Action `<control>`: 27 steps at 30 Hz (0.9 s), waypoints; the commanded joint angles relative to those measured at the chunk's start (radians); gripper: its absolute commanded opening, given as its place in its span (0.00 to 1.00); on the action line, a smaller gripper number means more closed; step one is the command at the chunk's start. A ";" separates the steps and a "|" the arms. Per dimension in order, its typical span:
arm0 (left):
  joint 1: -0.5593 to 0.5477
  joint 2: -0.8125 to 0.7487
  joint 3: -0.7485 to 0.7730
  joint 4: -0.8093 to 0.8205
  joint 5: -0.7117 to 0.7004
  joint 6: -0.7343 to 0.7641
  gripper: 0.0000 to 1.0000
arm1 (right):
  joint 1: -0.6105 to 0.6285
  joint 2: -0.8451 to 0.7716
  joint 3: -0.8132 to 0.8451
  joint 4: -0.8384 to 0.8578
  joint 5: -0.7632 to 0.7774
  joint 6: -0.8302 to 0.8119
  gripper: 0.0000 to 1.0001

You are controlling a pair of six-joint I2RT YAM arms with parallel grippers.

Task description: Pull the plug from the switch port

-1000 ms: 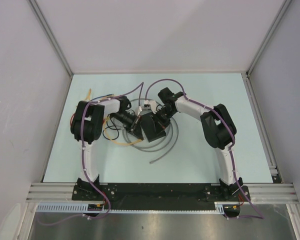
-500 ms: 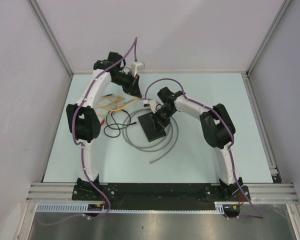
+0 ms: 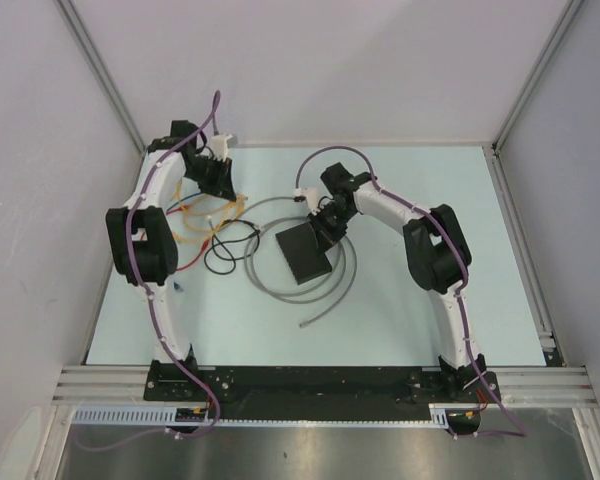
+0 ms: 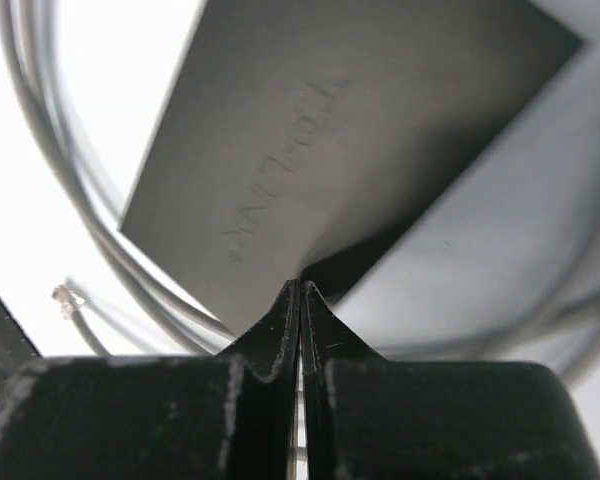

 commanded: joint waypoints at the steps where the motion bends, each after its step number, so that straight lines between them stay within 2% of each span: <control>1: 0.014 -0.037 -0.095 0.131 -0.114 -0.081 0.21 | -0.034 0.018 0.014 -0.015 0.123 -0.034 0.00; 3: 0.014 -0.016 -0.092 0.132 -0.175 -0.108 0.26 | -0.040 0.020 0.025 -0.031 0.111 -0.021 0.00; 7: 0.014 -0.019 -0.083 0.132 -0.174 -0.118 0.51 | -0.041 0.030 0.037 -0.039 0.113 -0.018 0.01; 10: 0.014 -0.042 -0.045 0.129 -0.144 -0.129 0.64 | -0.049 0.035 0.063 -0.030 0.116 0.000 0.02; 11: 0.014 -0.050 -0.034 0.129 -0.131 -0.131 0.73 | -0.051 0.039 0.069 -0.028 0.116 0.005 0.04; 12: 0.014 -0.056 -0.020 0.123 -0.119 -0.134 0.99 | -0.052 0.041 0.083 -0.028 0.116 0.011 0.05; 15: 0.014 -0.082 0.040 0.112 -0.067 -0.146 0.99 | -0.058 0.044 0.138 -0.028 0.137 0.020 0.12; 19: 0.014 -0.126 0.104 0.155 -0.081 -0.169 1.00 | -0.093 0.032 0.233 0.013 0.220 0.057 0.45; 21: 0.014 -0.120 0.139 0.203 -0.099 -0.184 1.00 | -0.129 0.020 0.252 0.073 0.309 0.135 0.52; 22: 0.014 -0.111 0.197 0.213 -0.134 -0.193 1.00 | -0.142 0.021 0.290 0.114 0.338 0.158 0.62; 24: 0.014 -0.073 0.271 0.240 -0.176 -0.227 1.00 | -0.178 0.047 0.357 0.131 0.425 0.218 0.74; 25: 0.014 -0.059 0.353 0.243 -0.199 -0.238 0.99 | -0.190 0.059 0.396 0.136 0.447 0.232 0.99; 27: 0.014 -0.030 0.417 0.266 -0.251 -0.259 1.00 | -0.227 0.116 0.540 0.134 0.504 0.291 1.00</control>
